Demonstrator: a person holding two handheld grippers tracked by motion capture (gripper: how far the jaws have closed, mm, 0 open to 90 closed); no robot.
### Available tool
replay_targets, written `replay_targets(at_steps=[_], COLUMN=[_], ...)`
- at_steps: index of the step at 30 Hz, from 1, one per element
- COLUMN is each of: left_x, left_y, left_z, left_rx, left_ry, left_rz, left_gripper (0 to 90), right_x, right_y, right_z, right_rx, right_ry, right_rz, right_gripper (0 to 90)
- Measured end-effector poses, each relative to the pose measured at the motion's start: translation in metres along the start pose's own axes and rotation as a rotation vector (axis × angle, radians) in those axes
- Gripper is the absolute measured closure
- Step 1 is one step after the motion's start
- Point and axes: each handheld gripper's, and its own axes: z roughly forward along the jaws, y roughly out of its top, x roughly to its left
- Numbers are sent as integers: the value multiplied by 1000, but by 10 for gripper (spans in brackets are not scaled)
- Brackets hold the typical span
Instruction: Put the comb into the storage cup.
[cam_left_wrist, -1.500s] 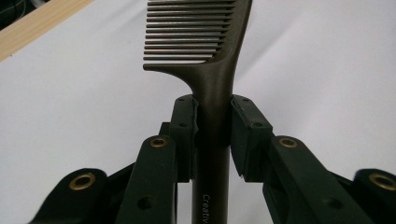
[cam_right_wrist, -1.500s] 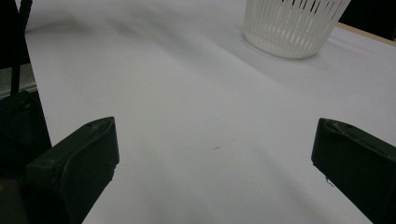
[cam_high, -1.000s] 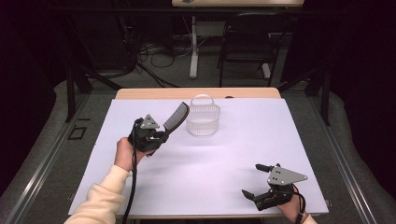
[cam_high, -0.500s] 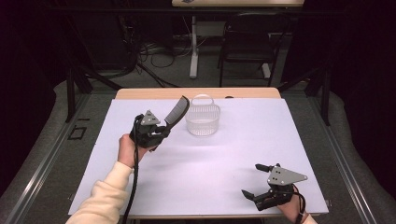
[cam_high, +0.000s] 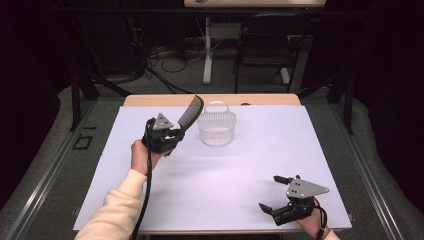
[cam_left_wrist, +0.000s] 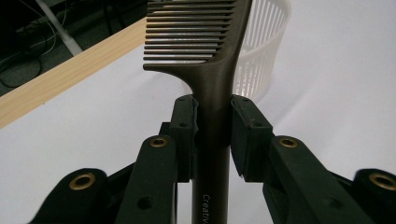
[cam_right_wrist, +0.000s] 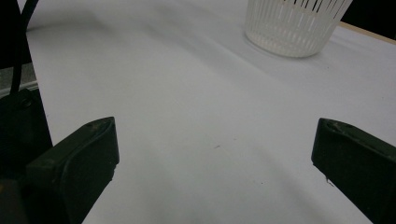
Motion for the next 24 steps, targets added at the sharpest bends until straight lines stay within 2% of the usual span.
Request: replay_targets(at_steps=[5, 24], left_x=[-1, 4], left_y=[4, 18], left_z=[2, 10], left_rx=[-9, -58], left_ry=[8, 26], left_rz=[11, -11], left_gripper=[722, 723], right_x=[0, 0], right_y=[0, 0], right_z=[0, 0], right_rx=[2, 1], right_ry=[0, -1], right_rz=[0, -1], right_gripper=[2, 1])
